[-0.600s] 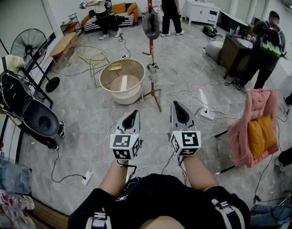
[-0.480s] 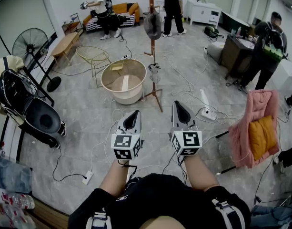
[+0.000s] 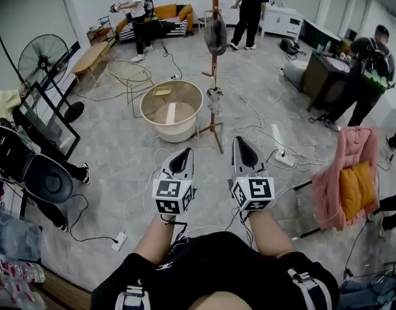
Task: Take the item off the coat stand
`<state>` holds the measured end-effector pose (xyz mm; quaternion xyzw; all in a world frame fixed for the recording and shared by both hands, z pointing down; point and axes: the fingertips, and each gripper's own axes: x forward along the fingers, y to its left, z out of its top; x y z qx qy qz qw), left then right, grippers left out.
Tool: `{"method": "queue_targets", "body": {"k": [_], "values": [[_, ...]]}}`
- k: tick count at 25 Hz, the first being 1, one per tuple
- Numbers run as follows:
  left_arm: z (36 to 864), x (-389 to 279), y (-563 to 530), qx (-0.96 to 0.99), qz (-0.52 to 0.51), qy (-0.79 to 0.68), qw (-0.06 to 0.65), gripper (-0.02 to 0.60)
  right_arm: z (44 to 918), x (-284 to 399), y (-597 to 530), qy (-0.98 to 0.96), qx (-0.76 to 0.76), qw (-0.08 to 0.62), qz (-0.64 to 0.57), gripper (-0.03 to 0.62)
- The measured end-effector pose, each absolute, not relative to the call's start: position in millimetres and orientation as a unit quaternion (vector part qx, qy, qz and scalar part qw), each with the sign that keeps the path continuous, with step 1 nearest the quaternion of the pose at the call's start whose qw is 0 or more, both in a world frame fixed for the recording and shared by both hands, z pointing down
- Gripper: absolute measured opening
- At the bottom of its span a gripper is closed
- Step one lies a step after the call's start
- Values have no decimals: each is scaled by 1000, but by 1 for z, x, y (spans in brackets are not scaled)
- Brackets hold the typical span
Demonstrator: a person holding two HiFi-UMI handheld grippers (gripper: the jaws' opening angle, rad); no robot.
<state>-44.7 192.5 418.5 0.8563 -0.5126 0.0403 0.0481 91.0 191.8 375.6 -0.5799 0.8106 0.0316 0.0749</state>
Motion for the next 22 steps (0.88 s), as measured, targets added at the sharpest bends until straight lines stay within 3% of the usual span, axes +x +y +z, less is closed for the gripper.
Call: {"method": "queue_targets", "body": {"k": [13,22], "values": [[437,-130,168,872,34,-487,45,15,395,-2,175,798,-598,61,42,15],[447,-150,137,869,34,-492,43,15,407,-16,138,795,-603,54,44,15]]}}
